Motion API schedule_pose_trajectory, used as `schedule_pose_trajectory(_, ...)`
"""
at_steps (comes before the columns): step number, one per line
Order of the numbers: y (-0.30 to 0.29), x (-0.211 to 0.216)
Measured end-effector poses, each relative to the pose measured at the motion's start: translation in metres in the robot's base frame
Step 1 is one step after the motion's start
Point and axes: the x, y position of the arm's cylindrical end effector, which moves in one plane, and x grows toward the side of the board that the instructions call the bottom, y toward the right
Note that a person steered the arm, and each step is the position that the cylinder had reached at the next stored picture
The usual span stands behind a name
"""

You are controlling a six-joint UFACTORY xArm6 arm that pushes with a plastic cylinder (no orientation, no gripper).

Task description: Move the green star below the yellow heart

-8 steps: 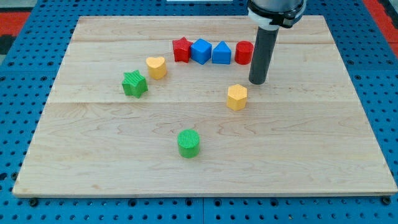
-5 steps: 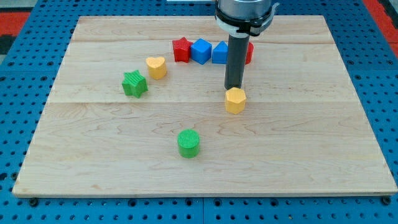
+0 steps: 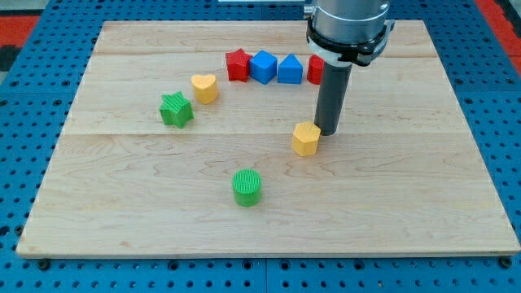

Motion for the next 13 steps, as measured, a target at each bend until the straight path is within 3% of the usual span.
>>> schedule_pose_trajectory(3,-0.023,-0.001)
schedule_pose_trajectory(5,-0.005,-0.002)
schedule_pose_trajectory(10,-0.052,0.012)
schedule_pose_trajectory(11,-0.042,-0.001)
schedule_pose_trajectory(13,-0.037,0.048)
